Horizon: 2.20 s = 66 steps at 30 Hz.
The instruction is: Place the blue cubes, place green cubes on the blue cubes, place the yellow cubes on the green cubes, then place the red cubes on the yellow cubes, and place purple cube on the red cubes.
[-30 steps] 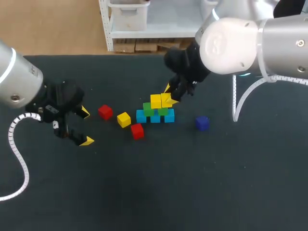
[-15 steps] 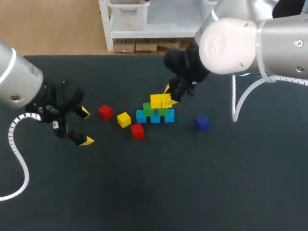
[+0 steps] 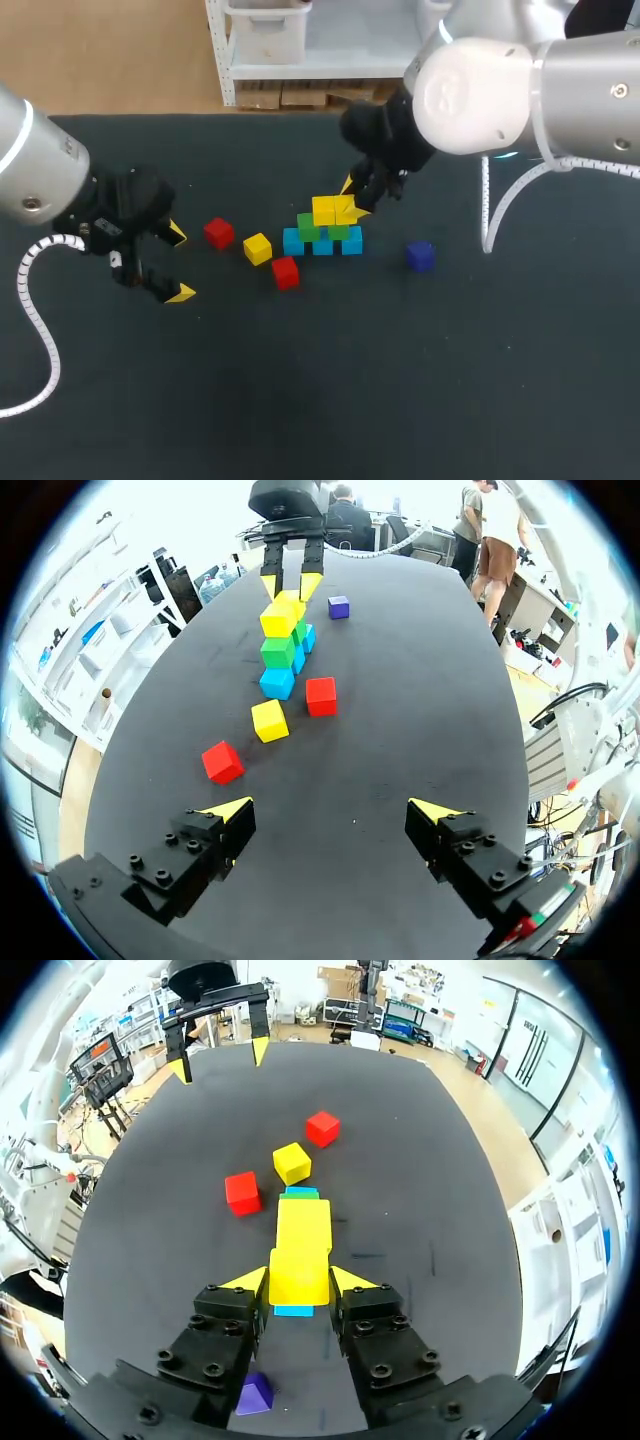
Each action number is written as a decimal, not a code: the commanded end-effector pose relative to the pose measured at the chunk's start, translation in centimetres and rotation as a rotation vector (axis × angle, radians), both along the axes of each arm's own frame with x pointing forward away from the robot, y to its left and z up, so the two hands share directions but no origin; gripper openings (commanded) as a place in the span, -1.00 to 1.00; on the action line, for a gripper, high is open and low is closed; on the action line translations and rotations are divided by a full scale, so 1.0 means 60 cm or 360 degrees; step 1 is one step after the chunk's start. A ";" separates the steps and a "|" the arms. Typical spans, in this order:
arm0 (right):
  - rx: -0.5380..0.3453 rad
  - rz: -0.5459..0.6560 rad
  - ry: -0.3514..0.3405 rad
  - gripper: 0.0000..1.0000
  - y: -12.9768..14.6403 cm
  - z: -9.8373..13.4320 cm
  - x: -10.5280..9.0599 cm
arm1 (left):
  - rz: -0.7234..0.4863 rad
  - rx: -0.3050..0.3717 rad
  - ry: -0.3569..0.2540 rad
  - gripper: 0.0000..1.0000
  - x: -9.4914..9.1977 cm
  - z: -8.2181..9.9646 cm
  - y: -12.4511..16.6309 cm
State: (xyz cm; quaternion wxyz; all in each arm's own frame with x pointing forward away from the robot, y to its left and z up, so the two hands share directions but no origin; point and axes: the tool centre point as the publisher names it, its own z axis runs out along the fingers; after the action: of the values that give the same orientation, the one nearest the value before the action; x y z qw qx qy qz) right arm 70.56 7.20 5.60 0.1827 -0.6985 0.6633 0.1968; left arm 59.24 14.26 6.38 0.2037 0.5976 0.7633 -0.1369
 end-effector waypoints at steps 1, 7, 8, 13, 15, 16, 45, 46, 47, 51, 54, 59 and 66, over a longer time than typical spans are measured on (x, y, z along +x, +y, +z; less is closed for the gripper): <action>0.0002 0.0001 0.0003 -1.00 0.001 0.000 0.002 | -0.0005 -0.0010 -0.0005 1.00 -0.001 -0.001 0.002; 0.0002 0.0002 0.0003 -1.00 0.002 0.000 0.002 | -0.0005 -0.0010 -0.0005 1.00 -0.001 -0.001 0.002; 0.0002 0.0003 0.0004 -1.00 0.002 -0.001 0.002 | -0.0005 -0.0010 -0.0005 1.00 -0.001 -0.001 0.002; 0.0002 0.0005 0.0004 -1.00 0.003 -0.001 0.002 | -0.0005 -0.0010 -0.0005 1.00 -0.001 -0.001 0.002; 0.0002 0.0006 0.0005 -1.00 0.003 -0.001 0.003 | -0.0005 -0.0010 -0.0005 1.00 -0.001 -0.001 0.002; 0.0002 0.0006 0.0004 -1.00 0.004 -0.001 0.003 | -0.0005 -0.0010 -0.0005 1.00 -0.001 -0.001 0.002; -0.0004 0.0010 0.0021 0.87 0.004 -0.002 0.005 | -0.0005 -0.0010 -0.0005 1.00 -0.001 -0.001 0.002; -0.0005 0.0009 0.0021 1.00 0.004 -0.002 0.005 | -0.0005 -0.0010 -0.0005 1.00 -0.001 -0.001 0.002; -0.0007 0.0006 0.0021 1.00 0.002 -0.001 0.006 | -0.0005 -0.0010 -0.0005 1.00 -0.001 -0.001 0.002; -0.0012 -0.0004 0.0015 1.00 -0.007 0.008 0.009 | -0.0005 -0.0010 -0.0005 1.00 -0.001 -0.001 0.002; 0.0000 -0.0007 0.0001 1.00 -0.028 0.021 0.014 | -0.0005 -0.0010 -0.0005 1.00 -0.001 -0.001 0.002; 0.0053 -0.0008 0.0001 1.00 -0.086 0.043 0.025 | -0.0005 -0.0010 -0.0005 1.00 -0.001 -0.001 0.002; 0.0213 -0.0002 0.0060 1.00 -0.159 0.064 0.039 | -0.0005 -0.0010 -0.0005 1.00 -0.001 -0.001 0.002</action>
State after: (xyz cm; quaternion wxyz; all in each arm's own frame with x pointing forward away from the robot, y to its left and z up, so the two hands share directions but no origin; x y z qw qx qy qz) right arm 72.64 -0.31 8.77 0.1976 -0.6883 0.6610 0.2242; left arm 59.24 14.25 6.38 0.2037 0.5976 0.7633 -0.1369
